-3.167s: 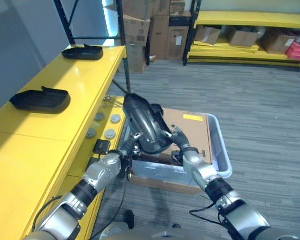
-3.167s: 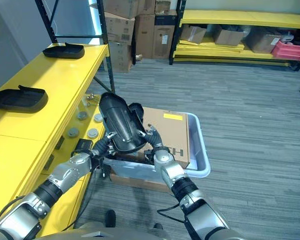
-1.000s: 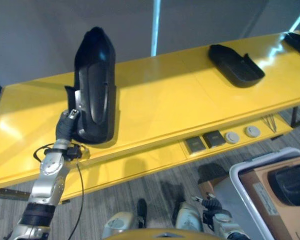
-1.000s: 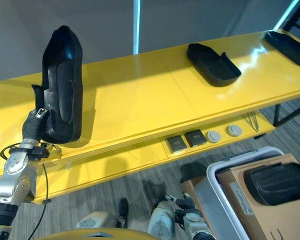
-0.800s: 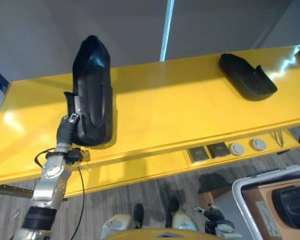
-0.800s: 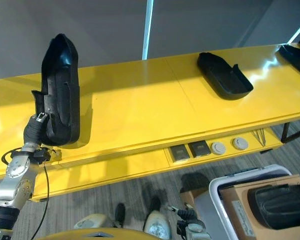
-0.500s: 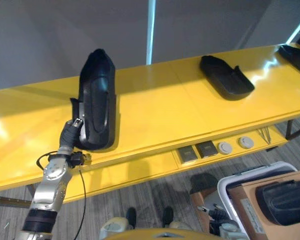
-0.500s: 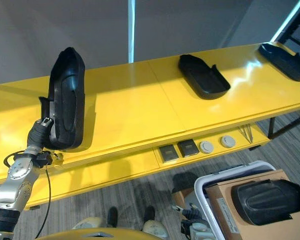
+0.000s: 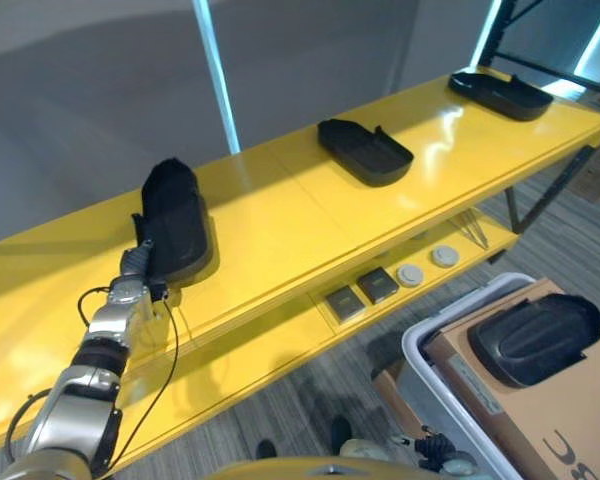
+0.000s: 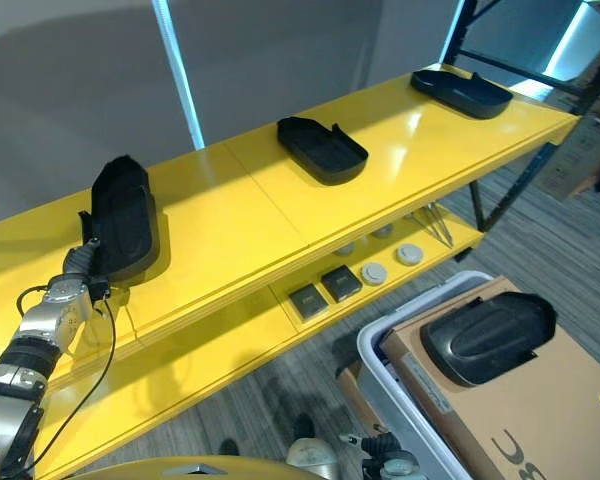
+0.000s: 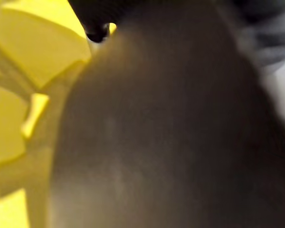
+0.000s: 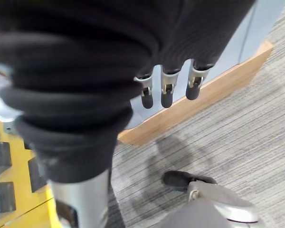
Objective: Move parts from the plastic box to the shelf.
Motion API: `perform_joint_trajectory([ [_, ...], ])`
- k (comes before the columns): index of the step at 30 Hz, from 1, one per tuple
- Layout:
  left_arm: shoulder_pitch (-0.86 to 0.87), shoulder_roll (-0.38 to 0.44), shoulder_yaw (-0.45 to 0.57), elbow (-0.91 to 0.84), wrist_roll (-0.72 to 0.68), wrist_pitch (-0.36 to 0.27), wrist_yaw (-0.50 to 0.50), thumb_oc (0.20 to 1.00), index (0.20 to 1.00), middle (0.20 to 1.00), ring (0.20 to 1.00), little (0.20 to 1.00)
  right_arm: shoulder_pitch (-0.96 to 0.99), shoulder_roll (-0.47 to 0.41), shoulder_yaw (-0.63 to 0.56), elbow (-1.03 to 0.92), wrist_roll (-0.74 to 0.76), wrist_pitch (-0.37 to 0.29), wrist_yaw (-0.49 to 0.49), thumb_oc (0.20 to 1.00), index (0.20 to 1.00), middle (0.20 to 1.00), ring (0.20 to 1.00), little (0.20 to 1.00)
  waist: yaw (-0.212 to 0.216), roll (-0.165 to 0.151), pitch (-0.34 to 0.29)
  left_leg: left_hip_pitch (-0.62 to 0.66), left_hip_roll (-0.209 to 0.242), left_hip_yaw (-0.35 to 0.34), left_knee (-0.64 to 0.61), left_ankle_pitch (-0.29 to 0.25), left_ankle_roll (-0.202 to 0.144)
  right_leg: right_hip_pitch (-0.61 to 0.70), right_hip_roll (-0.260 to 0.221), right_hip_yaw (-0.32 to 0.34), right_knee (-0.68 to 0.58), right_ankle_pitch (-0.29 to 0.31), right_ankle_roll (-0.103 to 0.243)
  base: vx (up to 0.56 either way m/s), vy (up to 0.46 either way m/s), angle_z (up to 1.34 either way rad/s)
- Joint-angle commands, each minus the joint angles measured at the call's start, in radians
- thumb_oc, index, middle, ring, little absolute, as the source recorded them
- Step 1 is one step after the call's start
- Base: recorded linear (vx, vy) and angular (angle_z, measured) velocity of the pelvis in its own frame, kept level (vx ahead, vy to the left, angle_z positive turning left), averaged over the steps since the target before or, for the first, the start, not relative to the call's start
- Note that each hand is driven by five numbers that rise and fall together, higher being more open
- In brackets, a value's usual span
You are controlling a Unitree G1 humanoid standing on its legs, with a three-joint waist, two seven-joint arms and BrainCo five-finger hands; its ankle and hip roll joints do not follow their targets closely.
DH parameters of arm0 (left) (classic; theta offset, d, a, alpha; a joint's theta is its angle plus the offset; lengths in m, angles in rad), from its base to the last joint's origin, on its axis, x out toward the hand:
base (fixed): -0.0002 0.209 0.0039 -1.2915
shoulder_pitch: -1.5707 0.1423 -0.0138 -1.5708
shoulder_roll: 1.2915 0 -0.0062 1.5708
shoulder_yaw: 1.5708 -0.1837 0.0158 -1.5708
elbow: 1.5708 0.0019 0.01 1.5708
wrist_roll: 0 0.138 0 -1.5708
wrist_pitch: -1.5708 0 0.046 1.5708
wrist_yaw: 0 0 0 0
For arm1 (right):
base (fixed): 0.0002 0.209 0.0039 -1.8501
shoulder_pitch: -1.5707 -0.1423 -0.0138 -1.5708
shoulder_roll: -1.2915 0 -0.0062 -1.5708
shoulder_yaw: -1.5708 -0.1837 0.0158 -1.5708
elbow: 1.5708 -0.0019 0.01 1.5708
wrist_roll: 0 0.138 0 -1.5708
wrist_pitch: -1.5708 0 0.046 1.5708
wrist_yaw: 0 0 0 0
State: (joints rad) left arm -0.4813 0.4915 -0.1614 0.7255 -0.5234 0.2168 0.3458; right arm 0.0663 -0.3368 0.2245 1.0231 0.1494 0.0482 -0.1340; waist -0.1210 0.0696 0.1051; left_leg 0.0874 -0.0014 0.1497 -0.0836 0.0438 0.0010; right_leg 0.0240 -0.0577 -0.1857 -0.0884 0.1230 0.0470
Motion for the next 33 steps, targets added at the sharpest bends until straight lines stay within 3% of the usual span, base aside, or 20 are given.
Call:
perform_joint_trajectory([
  [1,-0.129,0.030,0.030,0.023,-0.055,-0.049,0.046,0.200,0.200,0.200,0.200,0.200,-0.033,-0.028,0.025,0.065,-0.031,-0.035,0.002,1.000,1.000,1.000,1.000,1.000,0.016,-0.017,-0.020,-0.056,0.091,0.019,0.010,0.029,-0.059,0.022,-0.058,0.021,0.043,-0.072,0.087,0.01,-0.001,-0.21],
  [17,-0.104,-0.179,-0.037,0.237,-0.010,0.020,0.126,0.200,0.200,0.200,0.200,0.200,-0.059,0.009,0.068,0.135,-0.054,-0.074,0.014,1.000,1.000,1.000,1.000,1.000,-0.006,-0.041,-0.030,-0.026,0.097,0.030,0.002,0.010,-0.052,0.039,-0.045,0.033,0.032,-0.085,0.081,0.01,-0.003,-0.02],
  [33,-0.069,-0.238,-0.067,0.265,0.012,0.004,0.134,0.200,0.200,0.200,0.200,0.200,-0.071,0.018,0.086,0.160,-0.067,-0.071,0.012,1.000,1.000,1.000,1.000,1.000,-0.007,-0.042,-0.029,-0.008,0.100,0.031,-0.004,0.004,-0.052,0.049,-0.042,0.038,0.031,-0.091,0.079,0.00,0.000,0.00],
])
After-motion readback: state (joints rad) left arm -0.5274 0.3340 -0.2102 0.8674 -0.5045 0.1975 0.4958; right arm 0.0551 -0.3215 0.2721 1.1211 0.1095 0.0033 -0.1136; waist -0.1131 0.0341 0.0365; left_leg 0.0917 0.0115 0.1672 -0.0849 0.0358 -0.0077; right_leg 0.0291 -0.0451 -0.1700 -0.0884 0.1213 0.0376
